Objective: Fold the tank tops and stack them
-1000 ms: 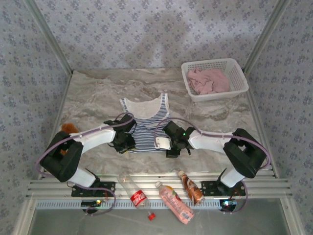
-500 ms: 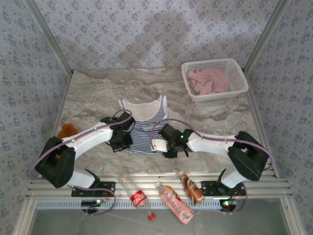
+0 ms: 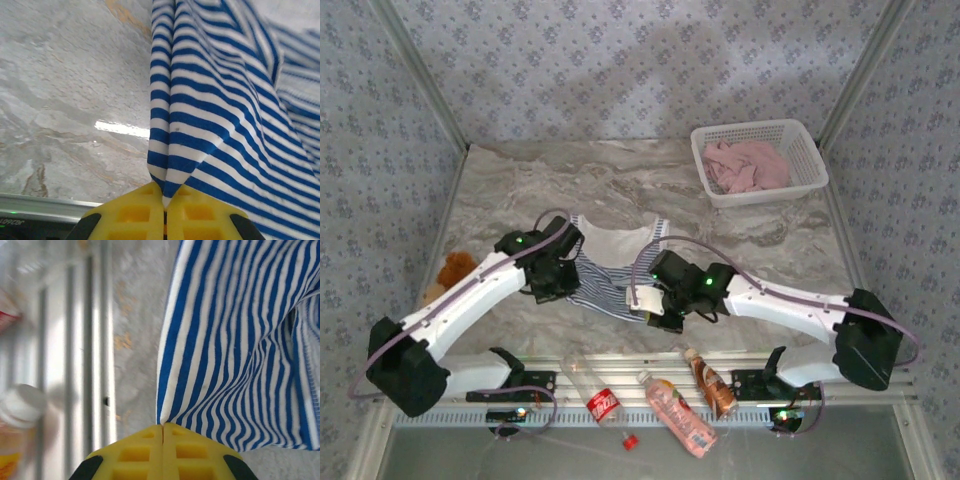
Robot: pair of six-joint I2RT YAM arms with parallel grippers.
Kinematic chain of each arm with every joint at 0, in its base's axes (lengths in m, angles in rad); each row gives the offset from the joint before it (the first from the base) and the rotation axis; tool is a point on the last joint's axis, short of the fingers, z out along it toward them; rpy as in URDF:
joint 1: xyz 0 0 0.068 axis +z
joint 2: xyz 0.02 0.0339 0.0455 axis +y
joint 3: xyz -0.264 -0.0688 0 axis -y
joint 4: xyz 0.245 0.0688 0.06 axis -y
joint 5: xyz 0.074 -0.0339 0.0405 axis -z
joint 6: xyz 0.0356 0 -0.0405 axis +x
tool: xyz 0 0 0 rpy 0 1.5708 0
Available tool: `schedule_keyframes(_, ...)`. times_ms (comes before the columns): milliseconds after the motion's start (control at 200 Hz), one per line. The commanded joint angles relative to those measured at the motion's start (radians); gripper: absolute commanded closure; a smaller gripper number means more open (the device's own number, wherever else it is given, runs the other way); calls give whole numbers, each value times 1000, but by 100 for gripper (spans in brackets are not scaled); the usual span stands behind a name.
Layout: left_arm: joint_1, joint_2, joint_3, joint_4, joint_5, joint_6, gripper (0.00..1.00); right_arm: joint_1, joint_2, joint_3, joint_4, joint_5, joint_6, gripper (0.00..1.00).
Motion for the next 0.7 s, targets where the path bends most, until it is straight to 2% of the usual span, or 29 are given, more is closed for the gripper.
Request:
schedule_keyframes(0, 19, -59, 59, -94, -87, 3, 94, 1, -48, 49, -51, -128, 110, 95)
schedule_keyframes(195, 68, -25, 124, -74, -93, 57, 93, -58, -10, 141, -67, -153, 66, 96)
schedule_keyframes(330, 127, 71, 193, -30, -94, 133, 92, -161, 67, 211, -72, -150, -7, 96)
schedule_keyframes(515, 231, 221, 261, 75, -32, 217, 92, -258, 203, 327, -66, -150, -104, 96)
schedule_keyframes(695, 277, 371, 319, 148, 16, 256, 91, -358, 344, 407, -51, -150, -147, 95)
